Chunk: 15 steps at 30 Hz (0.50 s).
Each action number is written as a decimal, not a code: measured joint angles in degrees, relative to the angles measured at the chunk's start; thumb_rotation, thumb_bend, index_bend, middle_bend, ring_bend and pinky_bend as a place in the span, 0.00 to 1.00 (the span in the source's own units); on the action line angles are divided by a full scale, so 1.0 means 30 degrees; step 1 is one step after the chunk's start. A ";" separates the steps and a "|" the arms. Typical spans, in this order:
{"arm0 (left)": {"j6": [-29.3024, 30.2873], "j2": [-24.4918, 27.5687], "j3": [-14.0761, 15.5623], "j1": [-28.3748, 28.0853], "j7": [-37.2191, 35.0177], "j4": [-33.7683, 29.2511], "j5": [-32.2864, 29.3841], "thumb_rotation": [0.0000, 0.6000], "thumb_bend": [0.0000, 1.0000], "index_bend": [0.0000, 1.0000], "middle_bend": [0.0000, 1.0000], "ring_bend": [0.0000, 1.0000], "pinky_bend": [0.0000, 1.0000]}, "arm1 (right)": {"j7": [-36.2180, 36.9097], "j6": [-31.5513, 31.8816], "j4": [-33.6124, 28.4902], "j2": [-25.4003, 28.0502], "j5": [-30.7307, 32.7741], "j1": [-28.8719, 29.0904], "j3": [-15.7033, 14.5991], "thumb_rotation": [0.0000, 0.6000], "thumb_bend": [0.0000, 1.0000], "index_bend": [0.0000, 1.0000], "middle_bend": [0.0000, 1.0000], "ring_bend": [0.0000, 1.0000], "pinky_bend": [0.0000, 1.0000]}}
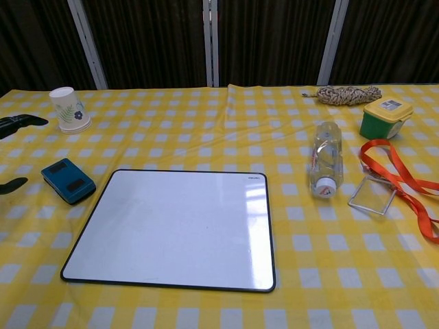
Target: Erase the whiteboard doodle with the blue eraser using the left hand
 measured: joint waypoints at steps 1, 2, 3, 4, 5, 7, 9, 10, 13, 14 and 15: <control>0.0102 0.0127 -0.0007 0.0116 -0.0028 -0.0159 -0.0040 1.00 0.36 0.00 0.00 0.00 0.00 | -0.0040 -0.0006 0.0000 -0.0004 -0.0027 0.0003 -0.0019 1.00 0.06 0.00 0.00 0.00 0.00; 0.0269 0.0233 -0.0008 0.0236 -0.0031 -0.0272 -0.0062 1.00 0.33 0.00 0.00 0.00 0.00 | -0.0109 -0.0015 -0.0005 -0.0011 -0.0076 0.0008 -0.0052 1.00 0.06 0.00 0.00 0.00 0.00; 0.0625 0.0392 0.0000 0.0465 -0.0006 -0.0417 -0.0069 1.00 0.32 0.00 0.00 0.00 0.00 | -0.0190 -0.0023 -0.0016 -0.0018 -0.0149 0.0016 -0.0093 1.00 0.06 0.00 0.00 0.00 0.00; 0.0969 0.0522 0.0012 0.0678 0.0030 -0.0558 -0.0066 1.00 0.29 0.00 0.00 0.00 0.00 | -0.0243 -0.0032 -0.0022 -0.0020 -0.0203 0.0025 -0.0124 1.00 0.06 0.00 0.00 0.00 0.00; 0.1353 0.0658 0.0028 0.0912 0.0074 -0.0709 -0.0059 1.00 0.26 0.00 0.00 0.00 0.00 | -0.0284 -0.0044 -0.0027 -0.0018 -0.0250 0.0035 -0.0155 1.00 0.06 0.00 0.00 0.00 0.00; 0.2303 0.0979 0.0067 0.1515 0.0217 -0.1078 -0.0043 1.00 0.21 0.00 0.00 0.00 0.00 | -0.0340 -0.0057 -0.0043 -0.0004 -0.0358 0.0051 -0.0218 1.00 0.06 0.00 0.00 0.00 0.00; 0.3196 0.1296 0.0119 0.2159 0.0401 -0.1466 -0.0028 1.00 0.18 0.00 0.00 0.00 0.00 | -0.0402 -0.0024 -0.0066 -0.0001 -0.0461 0.0054 -0.0264 1.00 0.06 0.00 0.00 0.00 0.00; 0.3551 0.1435 0.0150 0.2455 0.0495 -0.1669 -0.0032 1.00 0.17 0.00 0.00 0.00 0.00 | -0.0451 0.0008 -0.0072 -0.0002 -0.0508 0.0054 -0.0275 1.00 0.06 0.00 0.00 0.00 0.00; 0.4676 0.1928 0.0301 0.3488 0.0884 -0.2604 -0.0079 1.00 0.15 0.00 0.00 0.00 0.00 | -0.0667 0.0123 -0.0073 -0.0007 -0.0661 0.0039 -0.0318 1.00 0.06 0.00 0.00 0.00 0.00; 0.5012 0.2056 0.0352 0.3816 0.1016 -0.2878 -0.0092 1.00 0.15 0.00 0.00 0.00 0.00 | -0.0723 0.0171 -0.0080 -0.0002 -0.0713 0.0028 -0.0336 1.00 0.06 0.00 0.00 0.00 0.00; 0.5455 0.2208 0.0424 0.4239 0.1227 -0.3175 -0.0106 1.00 0.15 0.00 0.00 0.00 0.00 | -0.0752 0.0240 -0.0098 0.0011 -0.0764 0.0013 -0.0349 1.00 0.06 0.00 0.00 0.00 0.00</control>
